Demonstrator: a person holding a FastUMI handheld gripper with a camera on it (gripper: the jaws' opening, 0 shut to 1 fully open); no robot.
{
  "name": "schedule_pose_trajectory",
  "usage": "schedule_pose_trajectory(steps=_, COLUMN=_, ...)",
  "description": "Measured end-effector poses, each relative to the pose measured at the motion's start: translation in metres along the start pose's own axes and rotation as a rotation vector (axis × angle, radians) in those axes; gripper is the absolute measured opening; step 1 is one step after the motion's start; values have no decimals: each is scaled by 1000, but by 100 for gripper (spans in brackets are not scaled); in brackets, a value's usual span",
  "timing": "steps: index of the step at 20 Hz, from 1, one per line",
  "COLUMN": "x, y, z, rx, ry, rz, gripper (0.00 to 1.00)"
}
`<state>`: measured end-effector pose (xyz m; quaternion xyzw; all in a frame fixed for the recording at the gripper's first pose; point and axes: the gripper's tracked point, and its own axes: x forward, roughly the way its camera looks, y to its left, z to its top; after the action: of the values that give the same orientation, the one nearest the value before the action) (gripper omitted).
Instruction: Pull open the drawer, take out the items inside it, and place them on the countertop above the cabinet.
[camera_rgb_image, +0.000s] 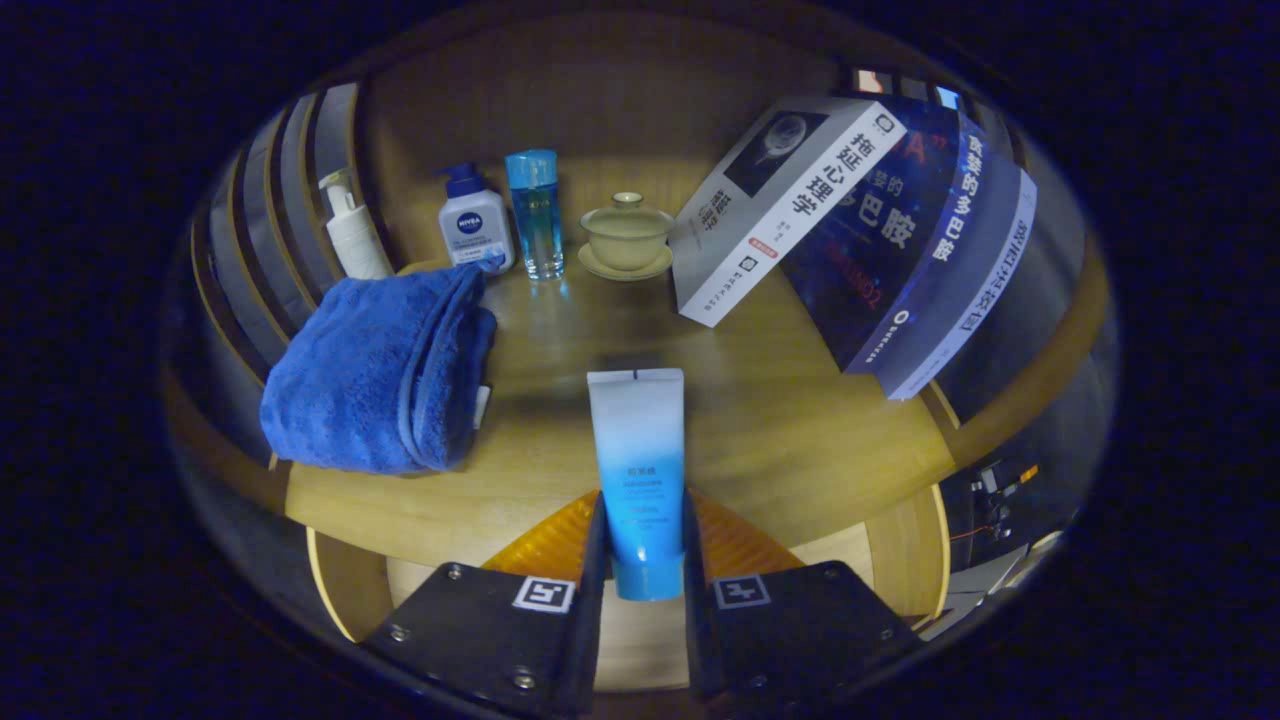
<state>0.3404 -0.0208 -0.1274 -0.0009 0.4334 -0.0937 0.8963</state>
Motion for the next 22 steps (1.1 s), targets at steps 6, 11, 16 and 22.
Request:
schedule_pose_trajectory(steps=6, x=-34, y=11, z=10, rx=-42, ry=-157, rz=52, gripper=67)
schedule_pose_trajectory(steps=11, x=-103, y=16, z=-21, rx=-52, ry=-357, rz=78, gripper=78)
schedule_pose_trajectory(steps=16, x=-155, y=18, z=-83, rx=-70, ry=-502, rz=109, gripper=79)
schedule_pose_trajectory(steps=22, x=-181, y=30, z=-170, rx=-49, ry=-550, rz=195, gripper=89)
